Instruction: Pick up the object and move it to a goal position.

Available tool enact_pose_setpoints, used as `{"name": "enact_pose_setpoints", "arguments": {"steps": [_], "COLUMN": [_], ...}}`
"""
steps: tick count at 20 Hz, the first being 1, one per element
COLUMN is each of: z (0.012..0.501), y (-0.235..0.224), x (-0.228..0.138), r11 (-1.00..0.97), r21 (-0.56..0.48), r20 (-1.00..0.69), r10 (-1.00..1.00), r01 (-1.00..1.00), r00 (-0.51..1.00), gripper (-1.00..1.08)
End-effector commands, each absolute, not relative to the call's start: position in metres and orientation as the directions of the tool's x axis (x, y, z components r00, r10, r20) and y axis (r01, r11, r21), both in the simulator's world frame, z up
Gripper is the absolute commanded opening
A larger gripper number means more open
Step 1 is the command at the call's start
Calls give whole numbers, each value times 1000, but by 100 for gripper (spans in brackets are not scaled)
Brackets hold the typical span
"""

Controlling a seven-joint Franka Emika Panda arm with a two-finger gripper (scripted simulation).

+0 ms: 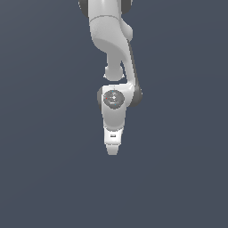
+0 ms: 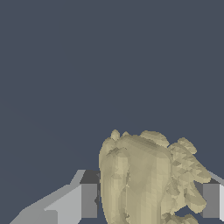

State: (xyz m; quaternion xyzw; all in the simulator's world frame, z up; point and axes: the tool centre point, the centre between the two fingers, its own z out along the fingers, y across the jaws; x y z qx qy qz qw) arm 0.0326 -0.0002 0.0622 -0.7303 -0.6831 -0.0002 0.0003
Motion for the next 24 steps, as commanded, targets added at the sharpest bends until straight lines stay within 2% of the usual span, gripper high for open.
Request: {"name": "enact_pose_setpoints", "arguments": {"steps": [1, 13, 24], "z": [74, 135, 150], "y": [-11, -72, -87], "x": [40, 82, 94], "r11": [-67, -67, -68], "r21": [1, 0, 0], "r20": [1, 2, 0], "r10": [998, 998, 998], "r01": [998, 998, 998], "r00": [67, 67, 68], "gripper": [-100, -100, -100]}}
